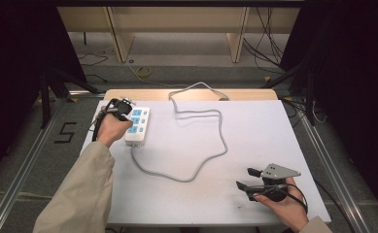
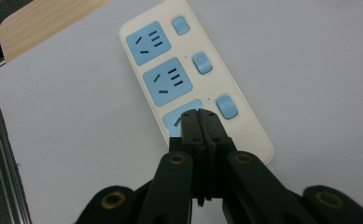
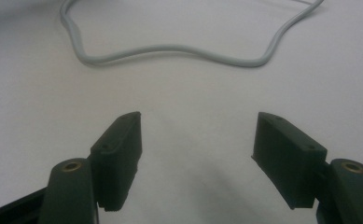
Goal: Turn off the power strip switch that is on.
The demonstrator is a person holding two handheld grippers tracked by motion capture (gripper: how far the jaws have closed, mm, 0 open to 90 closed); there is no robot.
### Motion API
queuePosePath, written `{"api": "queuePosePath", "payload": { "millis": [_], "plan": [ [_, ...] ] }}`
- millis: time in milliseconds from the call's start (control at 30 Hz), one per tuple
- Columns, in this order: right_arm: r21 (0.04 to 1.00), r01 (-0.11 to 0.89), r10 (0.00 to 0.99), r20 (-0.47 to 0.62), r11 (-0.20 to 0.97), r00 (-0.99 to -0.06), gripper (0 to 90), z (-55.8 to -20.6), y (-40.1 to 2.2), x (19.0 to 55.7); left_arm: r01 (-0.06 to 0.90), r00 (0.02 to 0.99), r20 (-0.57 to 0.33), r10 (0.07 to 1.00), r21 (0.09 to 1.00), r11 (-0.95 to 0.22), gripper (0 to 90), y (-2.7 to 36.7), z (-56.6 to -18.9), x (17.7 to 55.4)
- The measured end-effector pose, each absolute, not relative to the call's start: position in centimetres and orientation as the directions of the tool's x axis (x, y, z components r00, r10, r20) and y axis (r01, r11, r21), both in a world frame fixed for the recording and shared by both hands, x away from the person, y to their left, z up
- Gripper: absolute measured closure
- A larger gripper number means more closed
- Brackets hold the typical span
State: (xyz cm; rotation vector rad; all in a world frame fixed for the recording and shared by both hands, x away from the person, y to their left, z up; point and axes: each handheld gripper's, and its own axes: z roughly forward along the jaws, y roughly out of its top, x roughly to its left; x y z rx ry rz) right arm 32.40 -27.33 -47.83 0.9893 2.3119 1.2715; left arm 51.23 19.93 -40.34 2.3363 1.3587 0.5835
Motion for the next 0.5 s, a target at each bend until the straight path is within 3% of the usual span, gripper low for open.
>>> {"api": "queuePosePath", "payload": {
  "millis": [500],
  "plan": [
    [0.832,0.418,0.704,0.048,0.364,-0.708,33.3,-47.9,-27.3,32.4,0.718,0.458,0.178,0.871,0.504,-0.480,89.7,19.4,-40.6,52.5]
  ]
}}
